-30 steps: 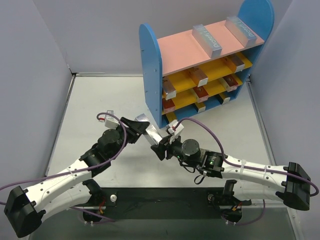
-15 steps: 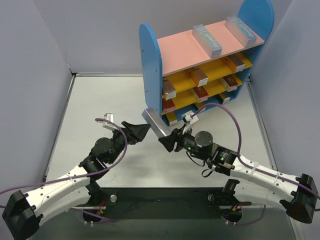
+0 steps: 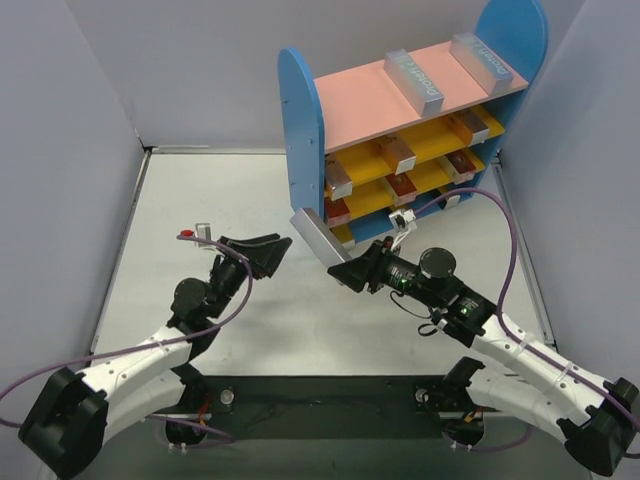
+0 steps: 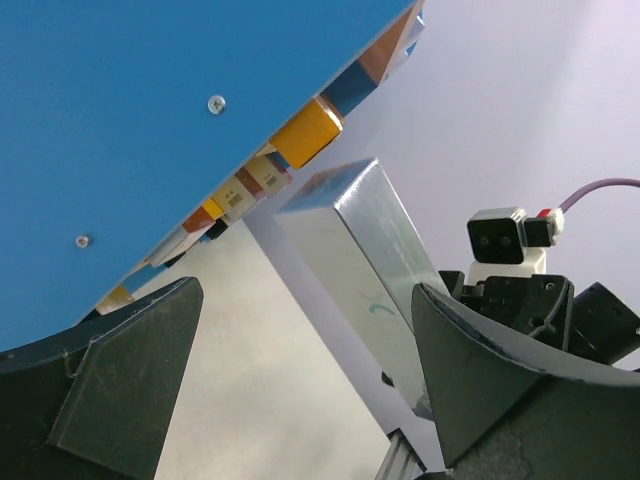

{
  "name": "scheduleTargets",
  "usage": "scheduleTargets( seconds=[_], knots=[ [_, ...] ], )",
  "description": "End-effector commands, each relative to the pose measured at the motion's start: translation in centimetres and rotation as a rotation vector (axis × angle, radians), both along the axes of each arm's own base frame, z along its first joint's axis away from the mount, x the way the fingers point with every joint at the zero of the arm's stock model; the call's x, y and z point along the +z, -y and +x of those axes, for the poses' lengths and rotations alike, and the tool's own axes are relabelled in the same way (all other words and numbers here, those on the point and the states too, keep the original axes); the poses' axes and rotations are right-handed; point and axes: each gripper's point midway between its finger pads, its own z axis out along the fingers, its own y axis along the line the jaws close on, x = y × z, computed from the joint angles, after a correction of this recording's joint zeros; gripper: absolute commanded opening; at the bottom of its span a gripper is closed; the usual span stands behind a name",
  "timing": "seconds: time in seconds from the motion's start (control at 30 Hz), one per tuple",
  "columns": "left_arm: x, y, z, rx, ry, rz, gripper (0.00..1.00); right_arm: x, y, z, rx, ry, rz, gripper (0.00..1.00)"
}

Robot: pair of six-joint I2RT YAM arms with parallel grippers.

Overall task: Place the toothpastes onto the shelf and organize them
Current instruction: Pick up the toothpaste from the center of the board.

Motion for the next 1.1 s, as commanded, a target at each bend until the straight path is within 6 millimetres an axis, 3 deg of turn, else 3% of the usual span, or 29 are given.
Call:
scheduleTargets(
  seconds=[0.0,0.3,0.73,1.07],
  knots=[
    [5.6,0.2,-1.5,-0.121,0.181,-0.165,0.97,4.6,-1.0,-1.4,0.127,0.033,0.177,0.00],
    [7.1,1.7,-0.9,-0.202,0.241,-0.236,0.97,5.7,-1.9,-2.0,0.214,0.015,0.236,0.00],
    [9.8,0.8,-3.1,-0.258,0.308,-0.324,0.97,5.1,-2.1,-0.8,0.198,-0.020,0.244,0.00],
    [11.7,0.6,-3.6,-0.265,0.339,-0.348,0.97,5.0,-2.2,-0.6,0.209,-0.031,0.252,0.00]
  ],
)
